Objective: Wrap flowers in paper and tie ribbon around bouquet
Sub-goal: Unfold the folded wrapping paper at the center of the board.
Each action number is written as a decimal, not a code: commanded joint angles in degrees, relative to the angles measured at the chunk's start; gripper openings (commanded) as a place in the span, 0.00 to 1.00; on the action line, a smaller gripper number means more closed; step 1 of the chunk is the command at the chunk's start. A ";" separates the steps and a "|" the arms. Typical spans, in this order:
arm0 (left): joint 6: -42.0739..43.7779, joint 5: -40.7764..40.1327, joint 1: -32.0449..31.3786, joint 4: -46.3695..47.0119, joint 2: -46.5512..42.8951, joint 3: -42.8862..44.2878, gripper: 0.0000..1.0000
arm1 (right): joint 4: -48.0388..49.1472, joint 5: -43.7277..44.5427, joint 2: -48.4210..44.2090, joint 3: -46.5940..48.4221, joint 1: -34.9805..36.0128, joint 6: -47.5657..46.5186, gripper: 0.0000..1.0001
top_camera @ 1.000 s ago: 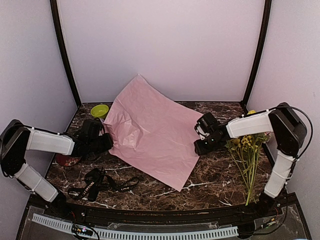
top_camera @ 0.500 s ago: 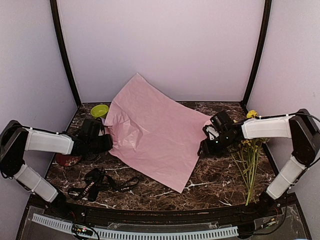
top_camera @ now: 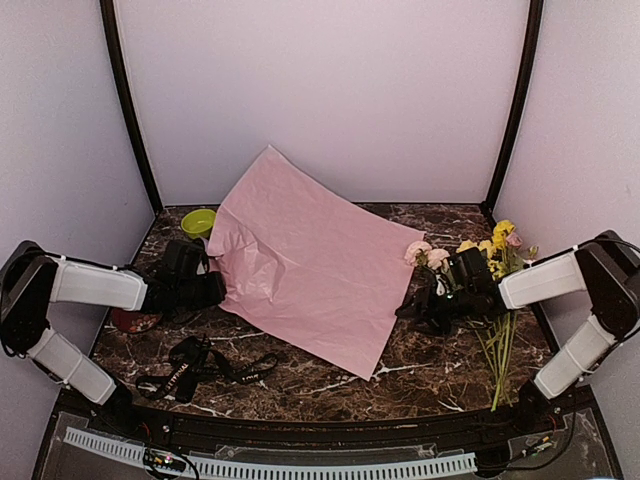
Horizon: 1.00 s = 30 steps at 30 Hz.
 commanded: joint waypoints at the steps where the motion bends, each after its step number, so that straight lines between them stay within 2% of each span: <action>1: 1.35 1.09 0.22 -0.05 -1.85 -0.61 0.00 | 8.00 -3.35 2.85 -0.39 2.42 8.51 0.55; 7: 2.38 1.54 0.24 -0.07 -1.39 0.38 0.00 | 16.21 -5.08 8.74 1.47 4.00 14.09 0.57; 9: 2.45 1.84 0.24 0.16 -1.32 0.28 0.00 | 16.67 -4.85 9.78 3.49 4.10 13.81 0.54; 10: 2.49 1.72 0.24 -0.14 -1.23 0.41 0.00 | 16.24 -4.53 10.06 4.59 4.08 13.45 0.48; 14: 3.50 1.47 0.29 -1.05 -1.82 0.82 0.00 | 12.56 -2.72 9.57 7.64 4.14 9.78 0.08; 15: 3.73 1.52 0.36 -1.19 -2.03 0.97 0.00 | 10.74 -1.98 9.05 7.96 4.25 8.45 0.01; 22: 6.31 2.11 0.42 -3.08 -0.80 2.90 0.00 | -1.19 0.99 3.96 6.02 6.71 1.31 0.00; 26: 7.58 3.72 0.63 -2.61 0.19 3.86 0.00 | -10.35 3.18 -1.99 5.85 7.79 -3.20 0.00; 27: 8.22 4.20 0.72 -2.80 0.57 4.44 0.04 | -12.48 3.91 -3.62 5.62 7.84 -3.93 0.00; 28: 8.79 4.92 0.86 -3.25 0.93 5.04 0.12 | -14.09 4.68 -5.74 5.11 8.01 -4.25 0.00; 30: 9.35 5.76 1.30 -4.59 1.23 6.21 0.35 | -15.41 5.39 -8.24 3.15 8.46 -3.88 0.00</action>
